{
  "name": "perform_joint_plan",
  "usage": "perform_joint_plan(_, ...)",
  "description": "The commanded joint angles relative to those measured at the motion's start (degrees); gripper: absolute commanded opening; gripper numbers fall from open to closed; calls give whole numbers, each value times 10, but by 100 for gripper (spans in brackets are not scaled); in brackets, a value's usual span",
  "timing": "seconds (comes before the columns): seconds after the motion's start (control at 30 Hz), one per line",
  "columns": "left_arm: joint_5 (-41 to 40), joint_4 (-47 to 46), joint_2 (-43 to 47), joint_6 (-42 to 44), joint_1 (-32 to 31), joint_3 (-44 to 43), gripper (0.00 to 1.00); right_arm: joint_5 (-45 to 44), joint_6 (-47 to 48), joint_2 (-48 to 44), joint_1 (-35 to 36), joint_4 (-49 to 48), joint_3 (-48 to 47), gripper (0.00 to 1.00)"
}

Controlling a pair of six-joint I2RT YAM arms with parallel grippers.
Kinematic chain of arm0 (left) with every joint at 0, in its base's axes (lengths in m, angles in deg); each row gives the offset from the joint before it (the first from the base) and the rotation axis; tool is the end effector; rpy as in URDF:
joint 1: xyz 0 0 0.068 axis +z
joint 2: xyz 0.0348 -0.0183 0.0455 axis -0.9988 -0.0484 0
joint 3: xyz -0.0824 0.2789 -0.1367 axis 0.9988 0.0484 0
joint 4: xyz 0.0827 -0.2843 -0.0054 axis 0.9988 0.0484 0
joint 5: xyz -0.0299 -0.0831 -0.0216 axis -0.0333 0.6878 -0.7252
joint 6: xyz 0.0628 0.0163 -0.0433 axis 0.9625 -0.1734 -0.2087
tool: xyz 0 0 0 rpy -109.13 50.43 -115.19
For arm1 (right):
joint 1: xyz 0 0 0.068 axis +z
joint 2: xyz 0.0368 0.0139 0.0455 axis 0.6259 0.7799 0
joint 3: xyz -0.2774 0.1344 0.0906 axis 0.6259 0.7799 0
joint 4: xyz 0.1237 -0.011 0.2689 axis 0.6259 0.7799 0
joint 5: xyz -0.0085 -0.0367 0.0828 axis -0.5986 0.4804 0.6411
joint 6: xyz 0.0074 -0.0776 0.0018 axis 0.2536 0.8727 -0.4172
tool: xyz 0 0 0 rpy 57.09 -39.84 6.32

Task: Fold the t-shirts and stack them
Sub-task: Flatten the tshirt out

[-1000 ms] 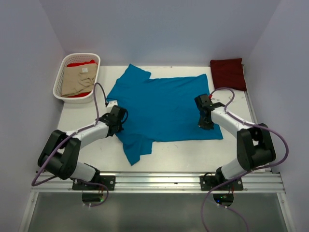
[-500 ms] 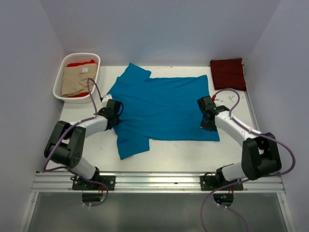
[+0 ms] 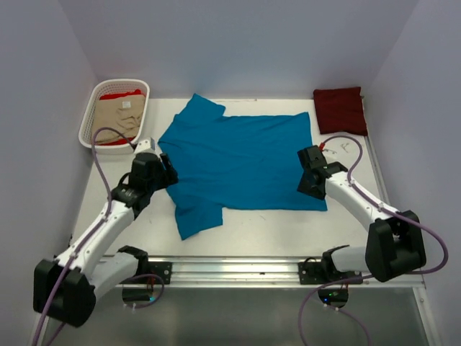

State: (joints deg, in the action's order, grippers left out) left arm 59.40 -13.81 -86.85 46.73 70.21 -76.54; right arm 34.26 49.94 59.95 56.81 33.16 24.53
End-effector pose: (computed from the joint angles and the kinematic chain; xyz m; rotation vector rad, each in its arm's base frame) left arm 0.2499 -0.0608 0.2419 -0.4390 2.2140 -0.2159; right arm 0.2717 0.0614 0.2168 0.5921 2.5367 -0.2097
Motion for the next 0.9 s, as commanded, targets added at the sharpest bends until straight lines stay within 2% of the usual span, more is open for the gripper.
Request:
perform_joint_plan(0.0,76,121,96,-10,-7,-7,68,7,-3,-45,2,3,10,50)
perform_joint_plan(0.07,123,177,122,-33,-11,0,69,12,-6,-55,2,4,14,58)
perform_joint_plan(0.23,211,233,153,-128,-72,20,65,20,-9,-78,1,2,19,61)
perform_joint_plan(0.33,189,258,168,-190,-117,61,63,27,-9,-82,2,2,17,62)
perform_joint_plan(0.43,179,269,196,-229,-126,91,59,34,-5,-88,1,-3,25,62)
perform_joint_plan(0.67,137,305,246,-298,-130,106,58,38,1,-87,1,-15,37,63)
perform_joint_plan(0.87,157,261,212,-316,-132,148,57,40,-5,-87,1,-15,39,63)
